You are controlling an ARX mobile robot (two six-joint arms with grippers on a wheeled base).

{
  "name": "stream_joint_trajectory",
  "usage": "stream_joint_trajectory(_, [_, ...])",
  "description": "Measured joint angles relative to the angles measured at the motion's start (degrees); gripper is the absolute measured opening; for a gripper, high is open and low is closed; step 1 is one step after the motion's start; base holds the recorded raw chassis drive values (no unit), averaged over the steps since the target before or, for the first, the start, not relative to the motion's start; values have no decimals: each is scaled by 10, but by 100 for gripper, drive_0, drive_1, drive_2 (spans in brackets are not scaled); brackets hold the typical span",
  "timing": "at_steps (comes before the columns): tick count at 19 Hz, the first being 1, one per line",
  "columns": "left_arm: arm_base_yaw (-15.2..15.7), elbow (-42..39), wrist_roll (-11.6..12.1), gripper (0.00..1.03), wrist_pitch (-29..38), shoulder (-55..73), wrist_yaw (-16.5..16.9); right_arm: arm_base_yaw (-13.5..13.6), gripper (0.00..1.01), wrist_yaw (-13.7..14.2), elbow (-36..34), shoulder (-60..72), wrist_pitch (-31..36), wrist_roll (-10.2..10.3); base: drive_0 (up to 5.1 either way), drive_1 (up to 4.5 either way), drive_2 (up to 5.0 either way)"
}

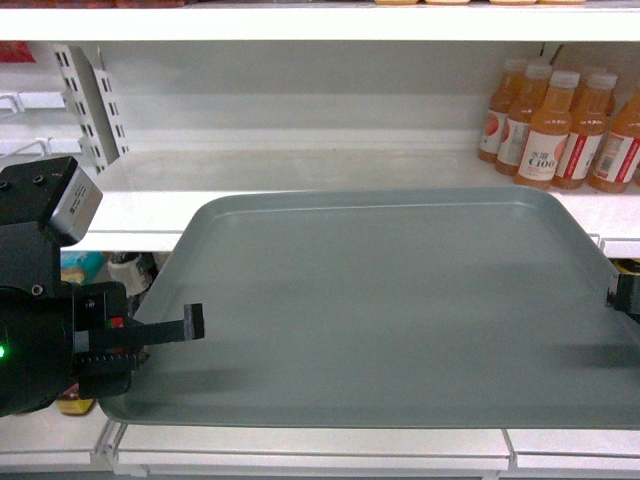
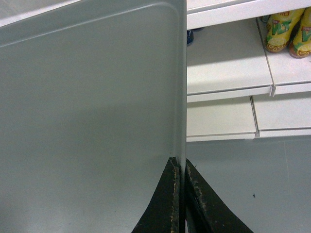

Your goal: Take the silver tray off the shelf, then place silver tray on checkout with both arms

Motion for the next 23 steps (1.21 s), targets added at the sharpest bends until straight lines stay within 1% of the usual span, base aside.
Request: stream_joint_trajectory(23, [0, 0, 0, 3, -1, 1, -1, 0, 3, 0, 0, 0, -1, 0, 5, -423, 434])
